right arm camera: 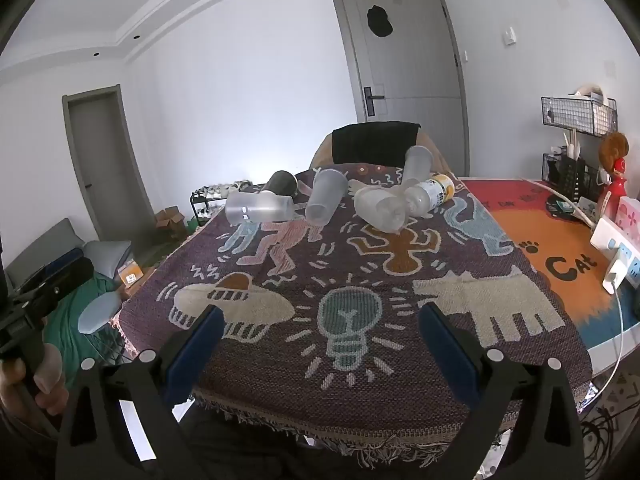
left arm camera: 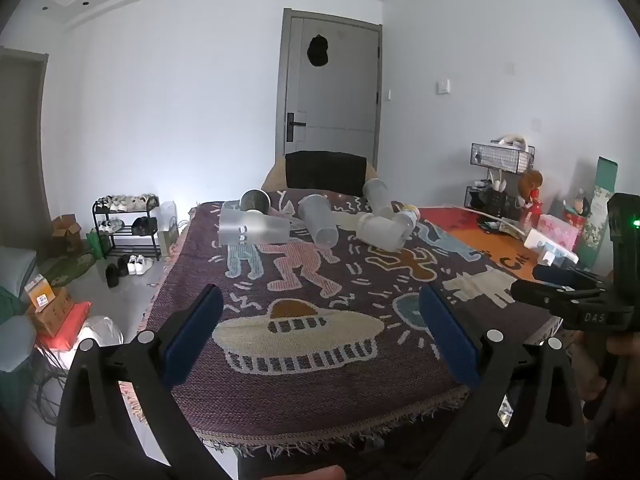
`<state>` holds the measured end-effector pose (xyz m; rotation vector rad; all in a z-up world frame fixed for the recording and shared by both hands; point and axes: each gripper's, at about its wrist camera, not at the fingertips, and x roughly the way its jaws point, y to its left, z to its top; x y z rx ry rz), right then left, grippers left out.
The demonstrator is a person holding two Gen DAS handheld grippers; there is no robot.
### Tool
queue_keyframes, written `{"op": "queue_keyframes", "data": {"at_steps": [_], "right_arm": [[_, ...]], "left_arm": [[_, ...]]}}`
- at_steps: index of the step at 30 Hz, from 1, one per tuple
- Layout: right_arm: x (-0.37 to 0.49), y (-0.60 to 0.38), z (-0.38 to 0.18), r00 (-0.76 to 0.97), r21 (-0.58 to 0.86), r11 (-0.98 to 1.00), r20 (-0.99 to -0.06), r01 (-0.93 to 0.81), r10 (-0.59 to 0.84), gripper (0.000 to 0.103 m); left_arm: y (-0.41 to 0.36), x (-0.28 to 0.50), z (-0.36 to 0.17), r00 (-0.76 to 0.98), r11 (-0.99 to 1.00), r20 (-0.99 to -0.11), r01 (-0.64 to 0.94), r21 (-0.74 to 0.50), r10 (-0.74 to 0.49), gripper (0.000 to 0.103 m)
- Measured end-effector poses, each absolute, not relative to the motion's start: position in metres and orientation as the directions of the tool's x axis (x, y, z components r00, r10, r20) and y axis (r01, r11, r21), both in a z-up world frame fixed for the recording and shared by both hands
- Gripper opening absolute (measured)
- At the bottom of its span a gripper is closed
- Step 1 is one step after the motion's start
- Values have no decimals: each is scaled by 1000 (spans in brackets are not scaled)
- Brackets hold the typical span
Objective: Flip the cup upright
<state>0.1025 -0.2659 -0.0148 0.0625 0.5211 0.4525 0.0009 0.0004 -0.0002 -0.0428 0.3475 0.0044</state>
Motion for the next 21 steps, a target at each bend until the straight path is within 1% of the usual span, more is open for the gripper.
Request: {"op": "queue_keyframes", "data": {"at_steps": [21], "right_arm": [[103, -266, -13, 775, 164, 900, -461, -404, 432, 95]], "left_arm": [[-2, 1, 1, 943, 999, -333, -12, -44, -4, 97]]}}
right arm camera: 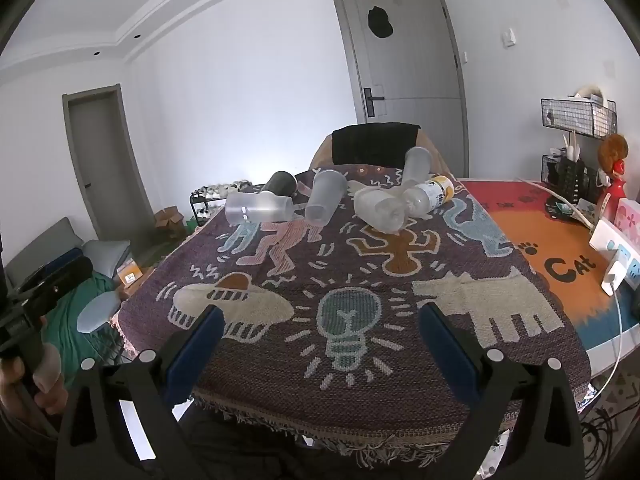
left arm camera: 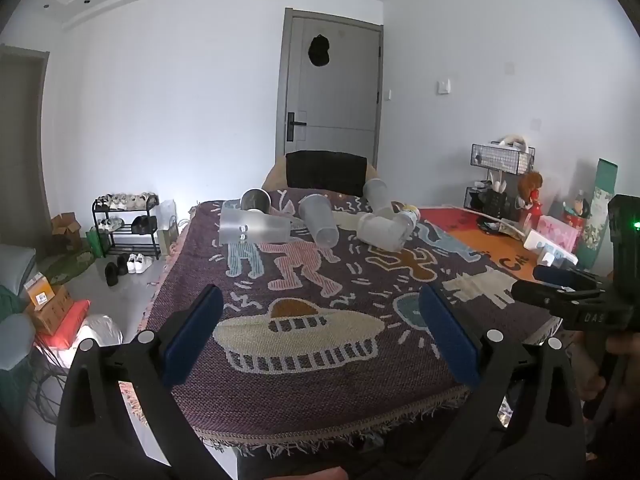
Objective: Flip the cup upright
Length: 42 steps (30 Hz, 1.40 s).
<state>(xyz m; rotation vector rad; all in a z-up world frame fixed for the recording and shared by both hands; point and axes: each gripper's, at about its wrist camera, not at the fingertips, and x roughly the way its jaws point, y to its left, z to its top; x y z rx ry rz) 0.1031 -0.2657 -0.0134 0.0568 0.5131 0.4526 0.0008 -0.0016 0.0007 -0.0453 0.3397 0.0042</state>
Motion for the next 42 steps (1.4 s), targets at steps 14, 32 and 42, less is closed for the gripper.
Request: {"op": "queue_keyframes", "data": {"at_steps": [14, 32, 42], "right_arm": [[102, -267, -14, 776, 163, 901, -462, -401, 429, 95], [101, -265, -13, 775, 163, 901, -463, -403, 430, 95], [104, -269, -17, 775, 166, 902, -464, -398, 428, 95]], "left_arm": [[-2, 1, 1, 943, 999, -332, -9, -49, -7, 97], [-1, 1, 1, 943, 999, -332, -9, -52, -8, 97], [-4, 0, 3, 945, 998, -327, -7, -55, -12, 97]]}}
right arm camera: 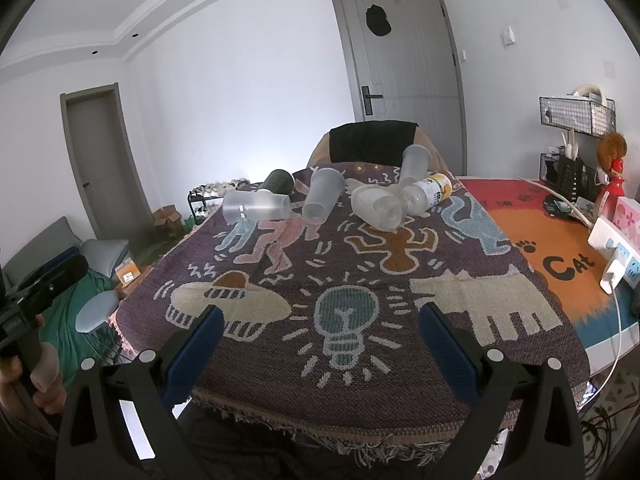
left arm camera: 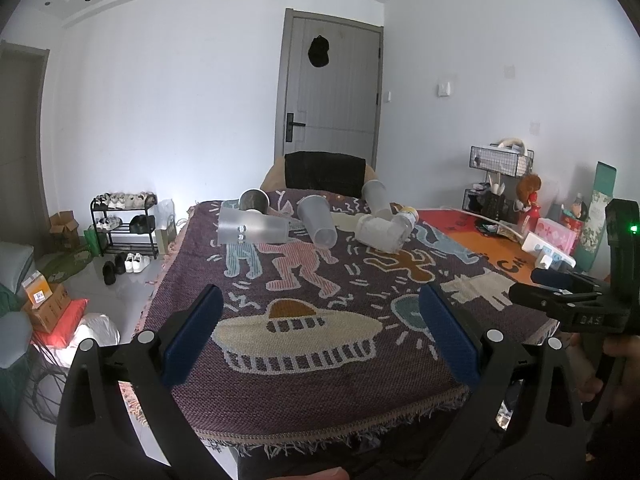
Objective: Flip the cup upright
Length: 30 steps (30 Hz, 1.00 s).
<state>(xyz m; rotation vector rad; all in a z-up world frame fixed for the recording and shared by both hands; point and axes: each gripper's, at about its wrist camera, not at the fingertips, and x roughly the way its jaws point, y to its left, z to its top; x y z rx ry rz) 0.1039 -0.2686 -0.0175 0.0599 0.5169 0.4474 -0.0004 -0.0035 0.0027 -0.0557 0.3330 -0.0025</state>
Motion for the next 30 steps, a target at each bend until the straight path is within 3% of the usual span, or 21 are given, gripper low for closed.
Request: {"op": "queue_keyframes", "data": {"at_steps": [30], "right_arm": [[124, -266, -11, 790, 117, 904, -449, -412, 418, 95]], "left_arm": [[12, 28, -6, 934, 994, -355, -15, -107, -24, 97]]}}
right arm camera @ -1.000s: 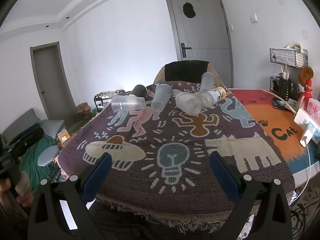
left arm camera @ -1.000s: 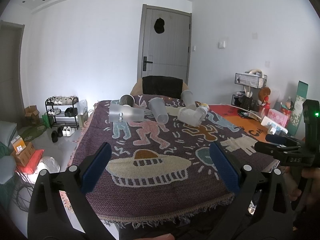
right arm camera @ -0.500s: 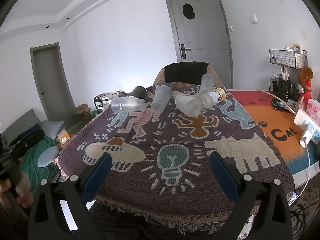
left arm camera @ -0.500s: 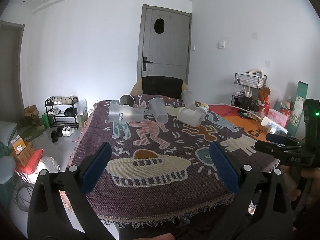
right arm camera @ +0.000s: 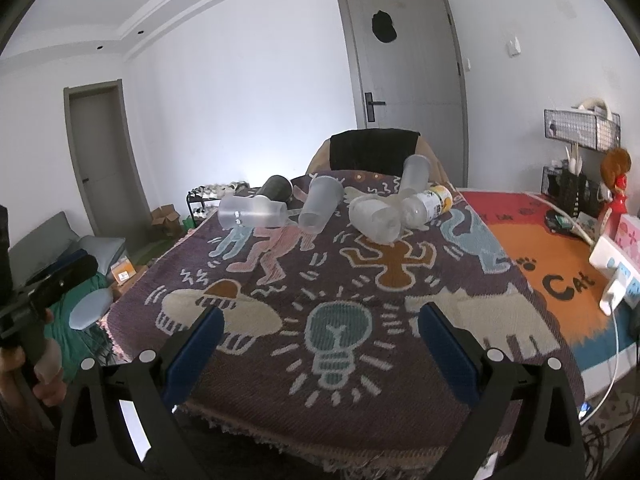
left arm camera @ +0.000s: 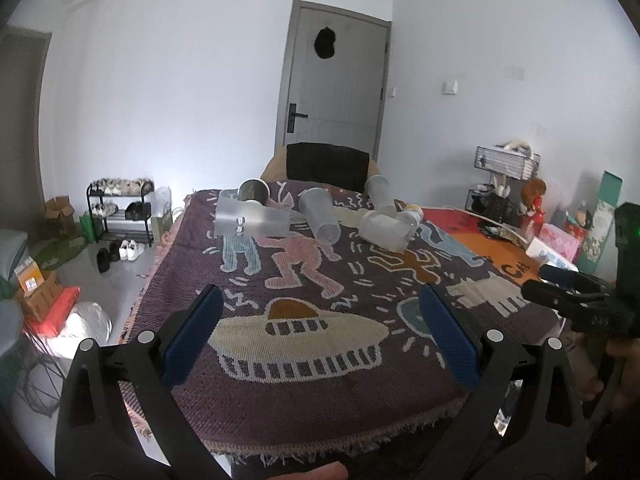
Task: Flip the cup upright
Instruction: 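Reach the right gripper to the lying orange-label bottle and close on it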
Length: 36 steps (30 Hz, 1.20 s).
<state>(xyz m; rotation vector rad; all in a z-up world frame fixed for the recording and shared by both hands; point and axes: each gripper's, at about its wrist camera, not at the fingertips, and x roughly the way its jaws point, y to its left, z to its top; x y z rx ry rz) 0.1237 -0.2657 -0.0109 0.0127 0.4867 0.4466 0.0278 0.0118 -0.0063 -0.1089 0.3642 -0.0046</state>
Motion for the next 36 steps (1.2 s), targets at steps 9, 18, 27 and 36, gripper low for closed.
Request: {"op": "queue_keyframes", "data": {"at_steps": [9, 18, 27, 36], "right_arm": [[176, -268, -13, 782, 147, 909, -467, -390, 412, 95], [231, -277, -9, 781, 196, 914, -474, -355, 406, 95], [289, -283, -9, 756, 224, 914, -513, -339, 406, 95], [359, -295, -12, 725, 268, 913, -555, -309, 408, 95]], "left_arm": [[30, 86, -24, 904, 988, -427, -33, -152, -35, 97], [23, 135, -23, 881, 986, -467, -12, -165, -67, 97], [19, 184, -10, 870, 987, -490, -18, -157, -62, 97], [22, 237, -4, 856, 986, -514, -42, -164, -49, 97]]}}
